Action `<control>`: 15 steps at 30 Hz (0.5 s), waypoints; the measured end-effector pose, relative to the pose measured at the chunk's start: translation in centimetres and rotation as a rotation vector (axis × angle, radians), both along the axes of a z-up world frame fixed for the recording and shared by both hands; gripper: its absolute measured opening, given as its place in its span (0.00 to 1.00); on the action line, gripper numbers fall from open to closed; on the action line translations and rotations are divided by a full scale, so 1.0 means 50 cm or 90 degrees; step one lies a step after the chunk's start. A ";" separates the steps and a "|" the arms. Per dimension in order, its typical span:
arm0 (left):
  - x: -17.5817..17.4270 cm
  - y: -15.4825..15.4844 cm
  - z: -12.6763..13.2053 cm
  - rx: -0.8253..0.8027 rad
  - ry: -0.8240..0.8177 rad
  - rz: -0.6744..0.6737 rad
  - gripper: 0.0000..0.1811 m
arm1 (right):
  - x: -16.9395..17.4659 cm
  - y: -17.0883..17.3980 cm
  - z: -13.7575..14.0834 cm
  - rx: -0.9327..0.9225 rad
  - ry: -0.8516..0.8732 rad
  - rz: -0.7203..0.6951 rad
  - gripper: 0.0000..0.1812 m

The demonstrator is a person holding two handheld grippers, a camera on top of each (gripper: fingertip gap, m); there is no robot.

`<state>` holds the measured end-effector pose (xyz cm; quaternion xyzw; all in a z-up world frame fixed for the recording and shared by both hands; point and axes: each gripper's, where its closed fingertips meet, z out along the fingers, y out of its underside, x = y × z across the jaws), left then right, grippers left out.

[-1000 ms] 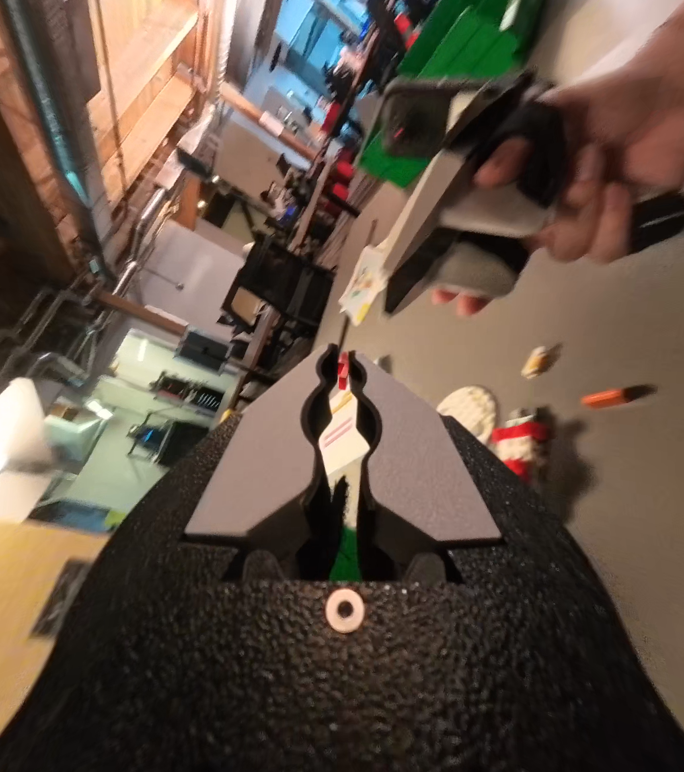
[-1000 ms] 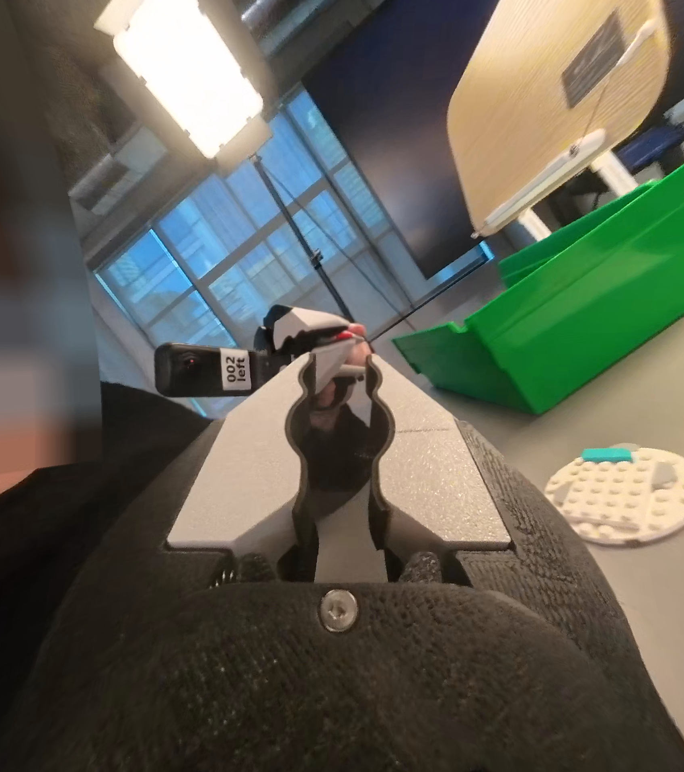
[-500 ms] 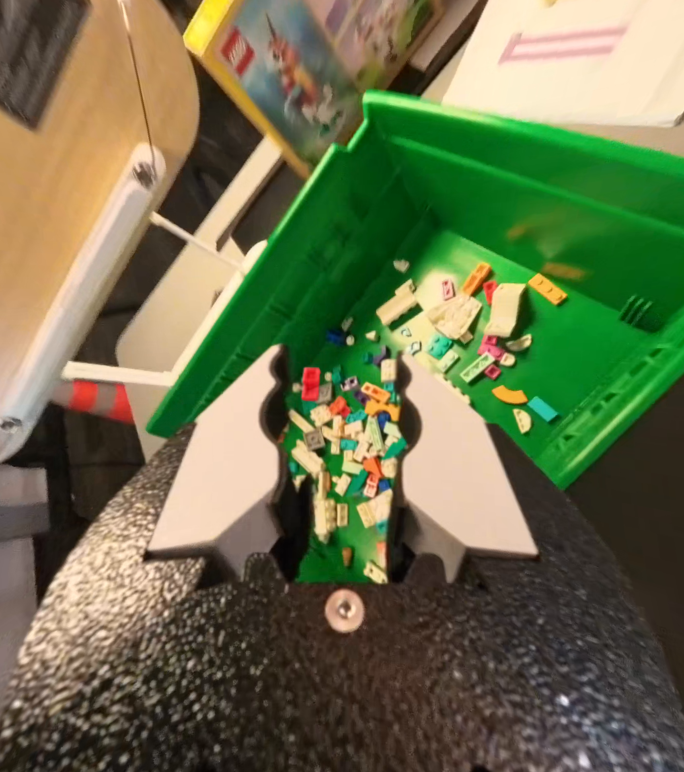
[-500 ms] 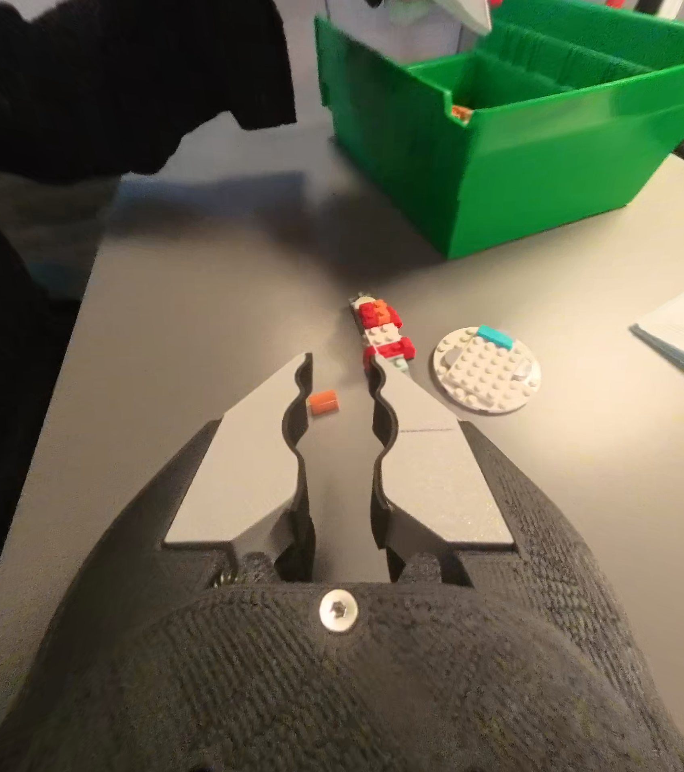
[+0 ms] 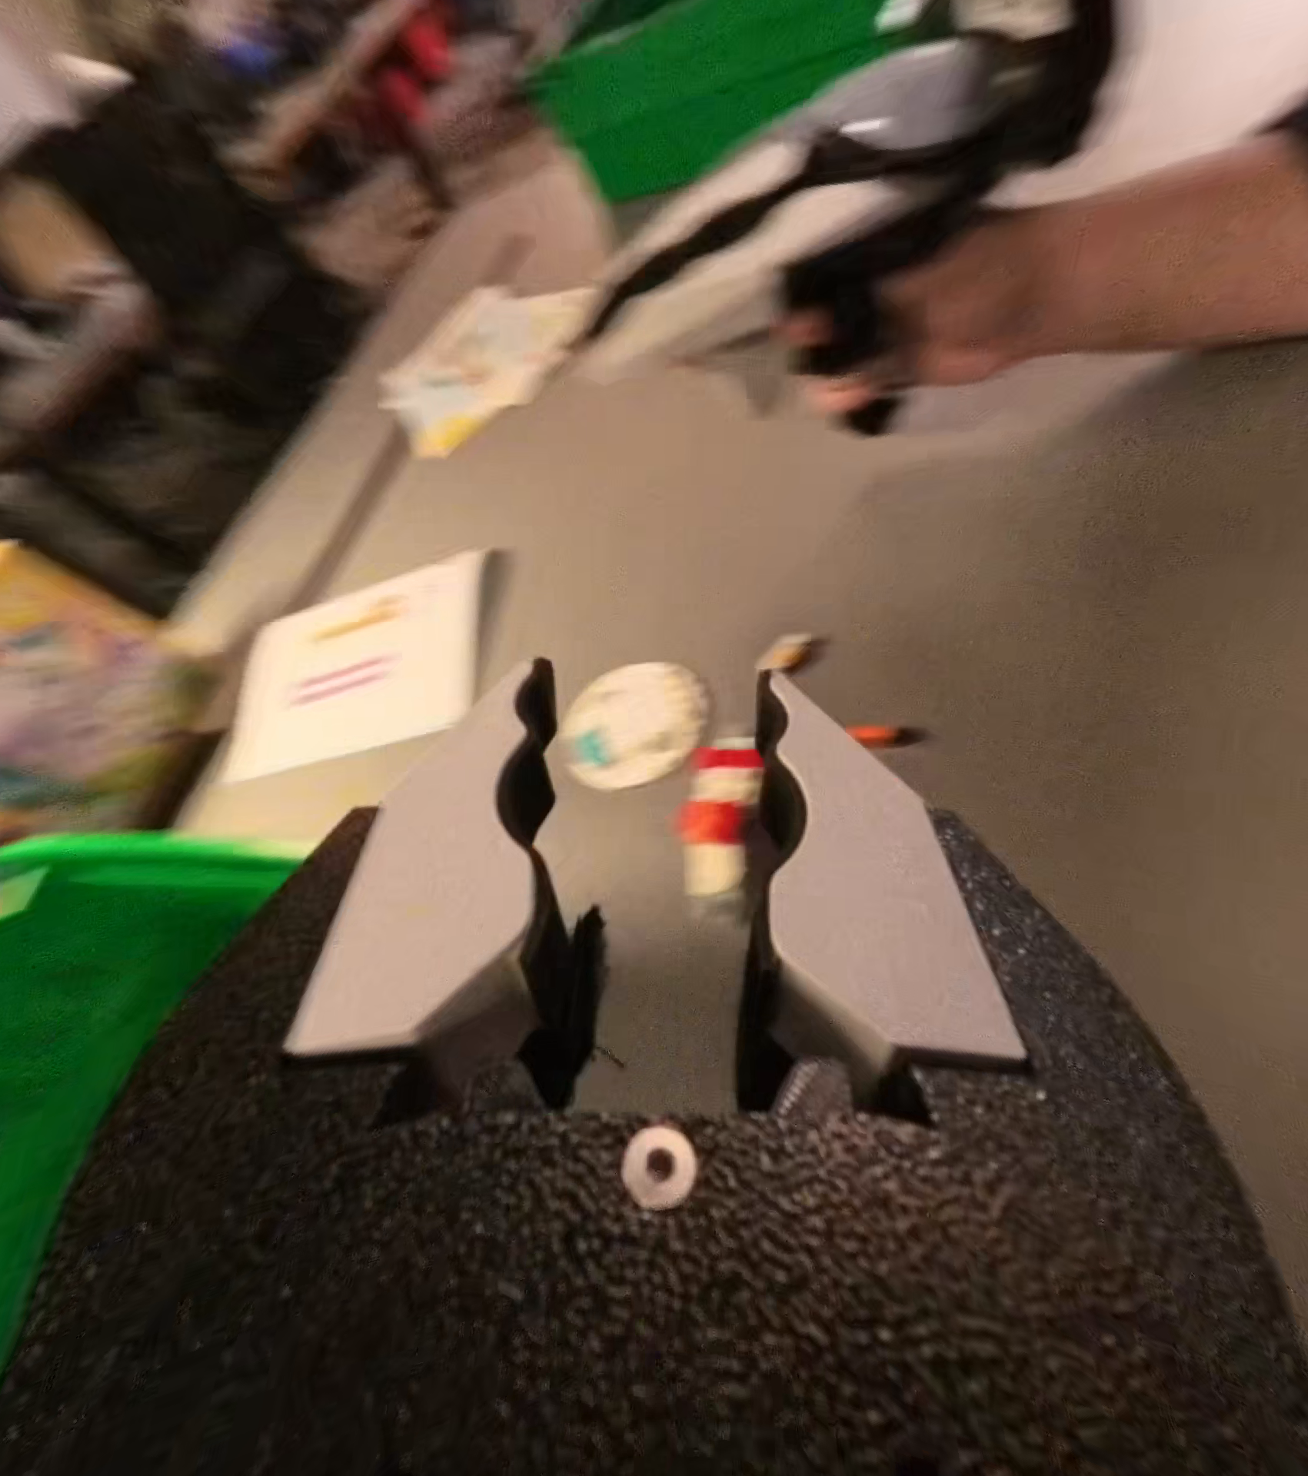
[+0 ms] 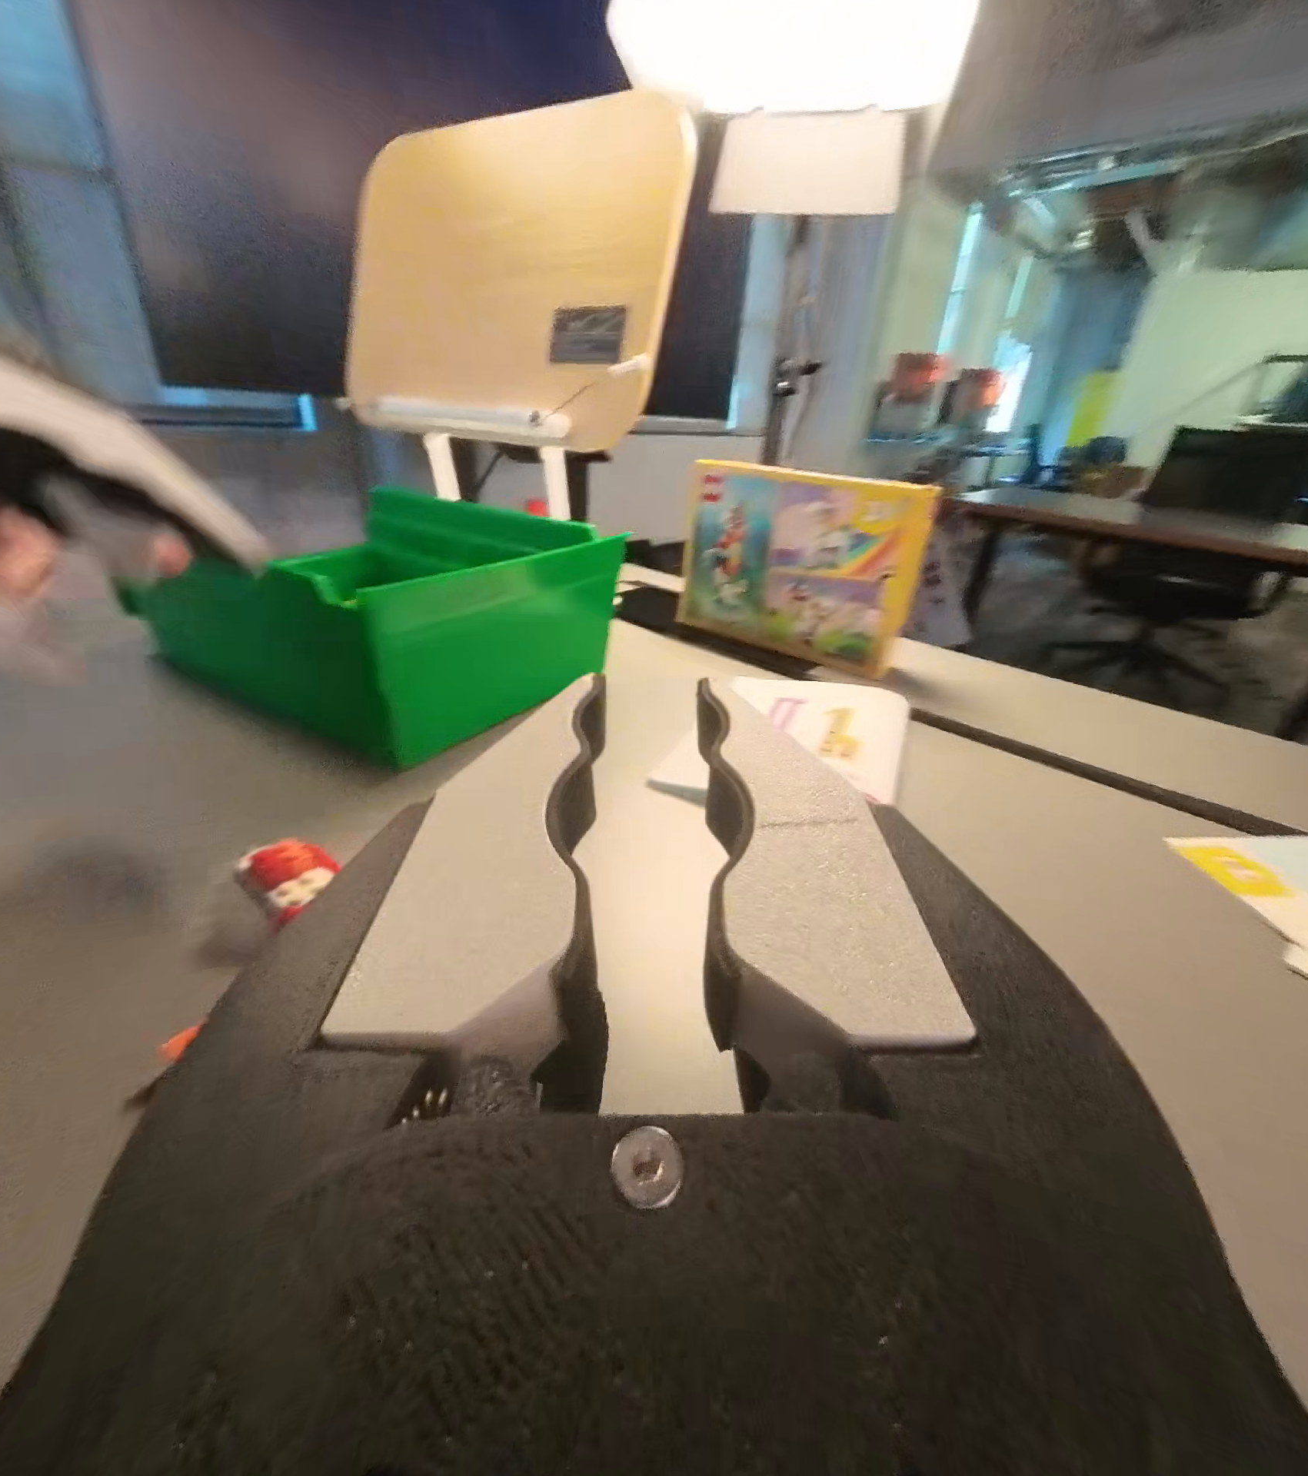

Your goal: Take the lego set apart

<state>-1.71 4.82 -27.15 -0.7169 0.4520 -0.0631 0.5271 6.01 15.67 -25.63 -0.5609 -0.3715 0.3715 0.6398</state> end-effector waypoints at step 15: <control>0.091 -0.028 -0.208 -0.249 0.013 -0.084 0.16 | -0.008 0.014 -0.029 -0.071 0.018 0.005 0.10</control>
